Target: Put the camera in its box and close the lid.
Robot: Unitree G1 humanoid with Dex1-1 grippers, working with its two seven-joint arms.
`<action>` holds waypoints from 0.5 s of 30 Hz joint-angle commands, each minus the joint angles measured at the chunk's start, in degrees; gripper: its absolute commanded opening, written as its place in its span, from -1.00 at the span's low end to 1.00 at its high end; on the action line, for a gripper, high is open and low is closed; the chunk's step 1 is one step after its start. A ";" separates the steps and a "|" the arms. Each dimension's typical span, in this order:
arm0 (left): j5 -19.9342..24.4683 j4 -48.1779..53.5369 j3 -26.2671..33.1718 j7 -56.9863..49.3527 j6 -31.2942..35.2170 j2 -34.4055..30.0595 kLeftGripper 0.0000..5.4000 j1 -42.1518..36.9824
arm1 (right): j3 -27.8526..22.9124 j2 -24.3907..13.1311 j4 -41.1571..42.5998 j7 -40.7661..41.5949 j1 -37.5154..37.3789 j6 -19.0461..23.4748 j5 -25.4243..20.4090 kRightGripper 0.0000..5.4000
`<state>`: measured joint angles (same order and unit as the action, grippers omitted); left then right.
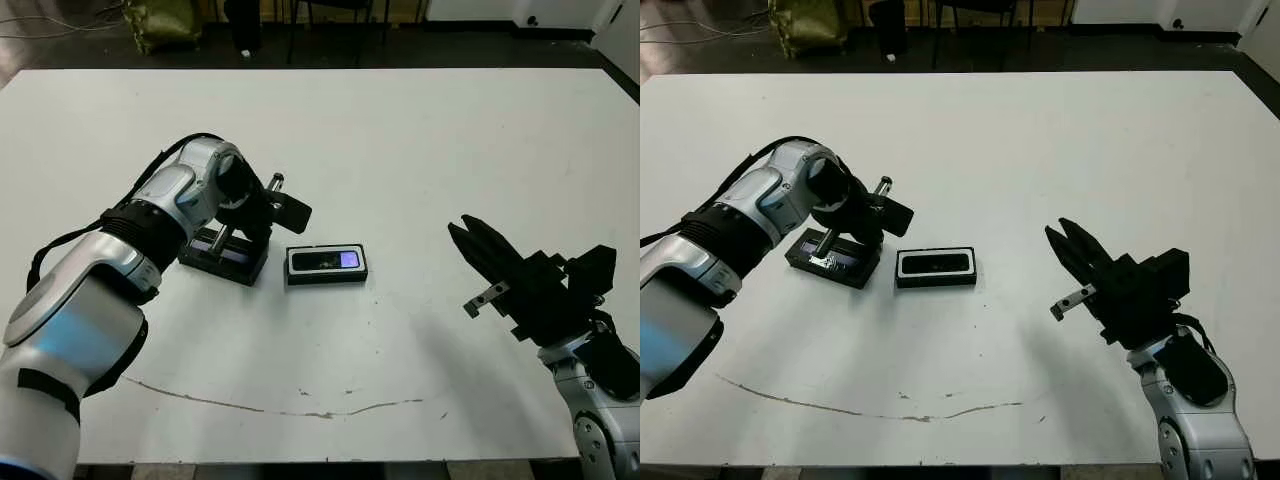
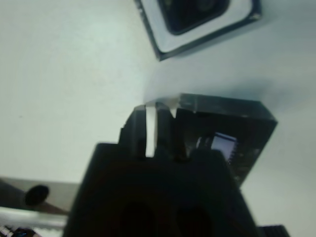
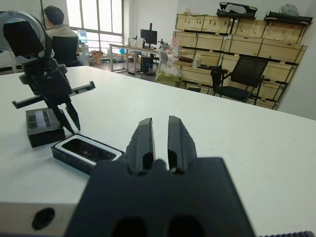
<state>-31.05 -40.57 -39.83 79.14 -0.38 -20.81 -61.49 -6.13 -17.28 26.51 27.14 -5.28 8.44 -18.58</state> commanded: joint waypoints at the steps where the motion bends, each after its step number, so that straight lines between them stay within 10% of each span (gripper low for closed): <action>1: -0.48 2.63 -0.91 2.50 1.06 -1.27 -1.00 2.60 | 0.29 -0.56 0.15 -0.60 -1.08 1.22 0.03 -1.00; 15: -1.26 11.81 -2.05 6.84 -2.14 -6.89 -1.00 6.20 | 0.27 -0.82 0.27 -0.97 -1.13 1.83 -0.33 -1.00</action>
<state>-32.03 -29.26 -41.07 84.39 -2.72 -26.55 -57.46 -5.91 -17.54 27.06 26.25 -5.55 9.62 -18.68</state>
